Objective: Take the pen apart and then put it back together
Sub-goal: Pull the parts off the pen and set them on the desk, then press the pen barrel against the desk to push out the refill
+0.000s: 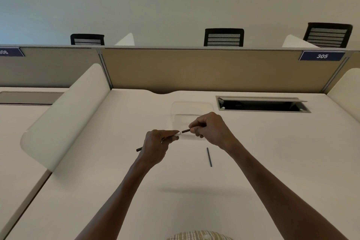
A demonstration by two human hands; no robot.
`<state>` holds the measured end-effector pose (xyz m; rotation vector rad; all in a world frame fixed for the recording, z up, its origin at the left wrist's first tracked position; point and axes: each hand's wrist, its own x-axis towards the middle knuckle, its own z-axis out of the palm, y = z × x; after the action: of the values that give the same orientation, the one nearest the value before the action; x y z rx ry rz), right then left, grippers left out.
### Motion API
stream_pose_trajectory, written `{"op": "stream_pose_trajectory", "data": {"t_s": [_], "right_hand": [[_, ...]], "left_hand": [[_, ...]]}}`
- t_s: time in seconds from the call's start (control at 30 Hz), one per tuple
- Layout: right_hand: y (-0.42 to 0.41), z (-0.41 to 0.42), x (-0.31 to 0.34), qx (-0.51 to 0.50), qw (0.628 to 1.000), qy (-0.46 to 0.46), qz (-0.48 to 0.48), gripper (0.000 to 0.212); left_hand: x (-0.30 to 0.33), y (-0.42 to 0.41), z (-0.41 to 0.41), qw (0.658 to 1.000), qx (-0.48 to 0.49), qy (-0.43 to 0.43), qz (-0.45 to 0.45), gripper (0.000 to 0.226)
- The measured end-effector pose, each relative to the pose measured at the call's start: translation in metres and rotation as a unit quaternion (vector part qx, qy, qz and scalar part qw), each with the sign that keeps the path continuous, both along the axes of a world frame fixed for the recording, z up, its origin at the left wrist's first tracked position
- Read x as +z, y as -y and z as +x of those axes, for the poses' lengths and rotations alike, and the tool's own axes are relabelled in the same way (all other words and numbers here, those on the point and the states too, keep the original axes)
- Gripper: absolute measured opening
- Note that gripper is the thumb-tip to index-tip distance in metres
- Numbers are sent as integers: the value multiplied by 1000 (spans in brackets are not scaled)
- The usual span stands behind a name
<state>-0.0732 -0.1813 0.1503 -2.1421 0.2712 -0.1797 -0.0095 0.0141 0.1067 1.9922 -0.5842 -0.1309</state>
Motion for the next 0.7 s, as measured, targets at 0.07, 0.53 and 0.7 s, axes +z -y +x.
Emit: {"op": "stream_pose_trajectory", "data": {"t_s": [0.07,0.53,0.7], "right_hand": [[2,-1,-3,-24,999,13,25,14],[3,6,-84,-202,978,-46,7,9],[-5,5,-130,-228,964,-122,-64,8]], "left_hand": [[-2,-2,1,1000,3,-5,-12,24],[-20,-8,5,990,7,-88,-113,20],[-26,-8,8,986,19,-110,-127,20]]}}
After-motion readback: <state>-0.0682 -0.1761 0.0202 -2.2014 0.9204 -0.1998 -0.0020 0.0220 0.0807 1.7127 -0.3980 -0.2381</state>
